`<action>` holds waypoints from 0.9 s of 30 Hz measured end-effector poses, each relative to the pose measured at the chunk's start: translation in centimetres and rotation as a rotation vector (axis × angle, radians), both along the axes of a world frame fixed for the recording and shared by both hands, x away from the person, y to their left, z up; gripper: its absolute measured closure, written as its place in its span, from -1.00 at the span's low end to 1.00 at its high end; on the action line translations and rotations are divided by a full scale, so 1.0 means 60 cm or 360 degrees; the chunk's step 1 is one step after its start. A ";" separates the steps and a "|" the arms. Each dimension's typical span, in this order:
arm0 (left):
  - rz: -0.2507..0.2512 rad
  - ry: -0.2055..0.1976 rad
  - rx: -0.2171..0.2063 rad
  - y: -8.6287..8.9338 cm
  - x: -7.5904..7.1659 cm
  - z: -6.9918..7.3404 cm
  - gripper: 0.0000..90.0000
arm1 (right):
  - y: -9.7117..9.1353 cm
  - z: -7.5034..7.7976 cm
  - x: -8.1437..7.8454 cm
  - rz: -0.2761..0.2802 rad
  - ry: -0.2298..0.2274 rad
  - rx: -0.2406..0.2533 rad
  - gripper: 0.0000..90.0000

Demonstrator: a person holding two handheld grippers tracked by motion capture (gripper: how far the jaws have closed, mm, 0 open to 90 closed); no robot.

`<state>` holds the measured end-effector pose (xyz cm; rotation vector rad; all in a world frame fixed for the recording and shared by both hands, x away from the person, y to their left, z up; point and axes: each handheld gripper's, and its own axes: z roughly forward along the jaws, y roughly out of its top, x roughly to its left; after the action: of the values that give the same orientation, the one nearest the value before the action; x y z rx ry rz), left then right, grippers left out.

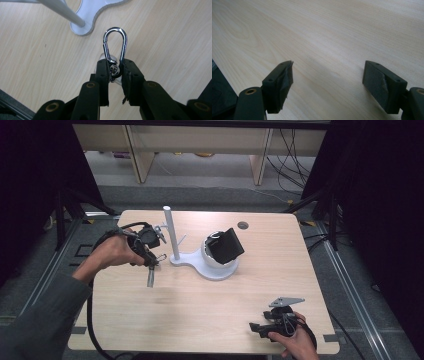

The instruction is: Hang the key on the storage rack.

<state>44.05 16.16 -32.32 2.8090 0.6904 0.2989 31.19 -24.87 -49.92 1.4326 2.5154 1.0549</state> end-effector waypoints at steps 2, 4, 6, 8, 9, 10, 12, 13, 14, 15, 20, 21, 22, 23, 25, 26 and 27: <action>0.0004 0.0004 0.0009 0.006 0.001 0.004 0.68 | 0.000 0.001 0.000 -0.0002 0.0004 -0.0001 -0.44; 0.0035 0.0000 0.0002 0.012 0.002 0.009 0.68 | 0.001 -0.002 0.000 -0.0007 -0.0014 0.0014 -0.44; 0.0052 0.0001 0.0004 0.019 0.004 0.016 0.68 | 0.001 -0.002 0.000 -0.0014 -0.0010 0.0017 -0.44; 0.0062 0.0013 0.0001 0.024 0.007 0.021 0.68 | 0.001 0.001 -0.001 -0.0006 0.0012 -0.0001 -0.44; 0.0073 0.0001 0.0002 0.029 0.011 0.024 0.68 | -0.001 0.000 0.001 0.0019 -0.0018 -0.0007 -0.44; 0.0086 -0.0001 0.0004 0.032 0.012 0.027 0.68 | 0.000 -0.002 0.001 -0.0006 -0.0021 0.0016 -0.44; 0.0112 -0.0004 -0.0002 0.039 0.017 0.035 0.68 | 0.001 -0.002 0.000 -0.0011 -0.0011 0.0017 -0.44; 0.0103 -0.0005 0.0021 0.045 0.022 0.042 0.68 | 0.001 -0.002 0.001 0.0005 -0.0029 0.0015 -0.44; 0.0121 -0.0010 0.0012 0.048 0.024 0.045 0.68 | 0.000 -0.002 0.001 0.0007 -0.0028 0.0008 -0.44; 0.0132 -0.0015 0.0011 0.051 0.027 0.049 0.68 | 0.001 -0.002 0.001 -0.0008 -0.0017 0.0019 -0.44; 0.0199 -0.0037 0.0016 0.061 0.041 0.069 0.68 | -0.001 0.000 0.001 0.0013 -0.0012 -0.0007 -0.44; 0.0208 -0.0042 0.0014 0.061 0.044 0.073 0.68 | 0.001 -0.001 0.000 -0.0010 -0.0004 0.0017 -0.44; 0.0214 -0.0047 0.0016 0.061 0.047 0.077 0.68 | 0.001 -0.002 0.001 -0.0003 -0.0021 0.0014 -0.44; 0.0223 -0.0046 0.0019 0.060 0.050 0.080 0.68 | 0.000 -0.003 0.003 0.0028 -0.0045 0.0005 -0.44; 0.0237 -0.0054 0.0024 0.058 0.059 0.088 0.68 | -0.002 0.000 0.003 0.0048 -0.0016 -0.0026 -0.44; 0.0257 -0.0062 0.0011 0.056 0.062 0.090 0.68 | 0.001 -0.003 0.001 0.0002 -0.0023 0.0023 -0.44; 0.0255 -0.0064 0.0015 0.055 0.065 0.092 0.68 | 0.001 -0.002 0.001 0.0000 -0.0022 0.0014 -0.44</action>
<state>47.93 19.48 -26.81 2.7530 0.9089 0.3871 31.26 -24.81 -50.05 1.4229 2.5044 1.0731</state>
